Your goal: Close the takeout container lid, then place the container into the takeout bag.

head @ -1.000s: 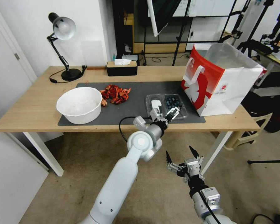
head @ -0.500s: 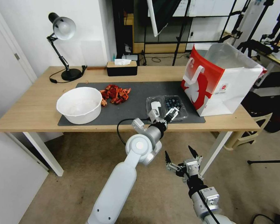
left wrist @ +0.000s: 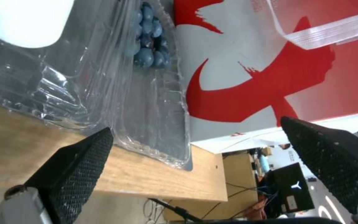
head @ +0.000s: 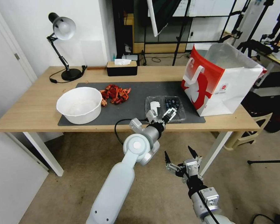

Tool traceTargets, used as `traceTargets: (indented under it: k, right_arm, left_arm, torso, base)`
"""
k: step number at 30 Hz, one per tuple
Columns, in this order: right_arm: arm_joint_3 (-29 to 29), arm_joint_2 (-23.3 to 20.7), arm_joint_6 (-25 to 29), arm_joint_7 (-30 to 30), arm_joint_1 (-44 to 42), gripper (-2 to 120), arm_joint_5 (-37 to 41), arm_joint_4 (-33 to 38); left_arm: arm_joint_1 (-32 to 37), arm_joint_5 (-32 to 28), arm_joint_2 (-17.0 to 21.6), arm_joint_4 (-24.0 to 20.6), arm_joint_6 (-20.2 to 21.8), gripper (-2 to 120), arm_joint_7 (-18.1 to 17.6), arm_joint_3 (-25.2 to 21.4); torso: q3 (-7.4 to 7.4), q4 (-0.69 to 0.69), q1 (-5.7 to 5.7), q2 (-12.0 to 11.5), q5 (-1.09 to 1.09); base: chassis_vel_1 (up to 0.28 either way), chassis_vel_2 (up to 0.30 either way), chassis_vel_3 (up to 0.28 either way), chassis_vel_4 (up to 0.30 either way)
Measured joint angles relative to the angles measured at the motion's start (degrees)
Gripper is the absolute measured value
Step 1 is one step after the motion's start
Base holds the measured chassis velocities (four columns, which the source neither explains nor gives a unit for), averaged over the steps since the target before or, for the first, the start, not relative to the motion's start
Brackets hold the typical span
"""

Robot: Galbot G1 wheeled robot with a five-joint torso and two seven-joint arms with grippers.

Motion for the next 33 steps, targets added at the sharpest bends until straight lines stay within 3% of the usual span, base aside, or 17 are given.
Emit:
traceTargets:
  k: [25,33]
  right_arm:
    - [-0.3,0.0,0.2,0.0,0.0,100,0.0,-0.3]
    - [-0.6,0.0,0.2,0.0,0.1,100,-0.4,-0.4]
  left_arm:
    - [-2.1,-3.3,0.0,1.4,1.5,100,-5.3,-1.6]
    - [-0.6,-3.9,0.0,-1.2,1.7,100,-6.5,-1.4]
  torso:
    - [0.0,0.0,0.0,0.0,0.0]
    - [-0.01,0.0,0.0,0.0,0.0]
  base:
    - [0.0,0.0,0.0,0.0]
    - [0.0,0.0,0.0,0.0]
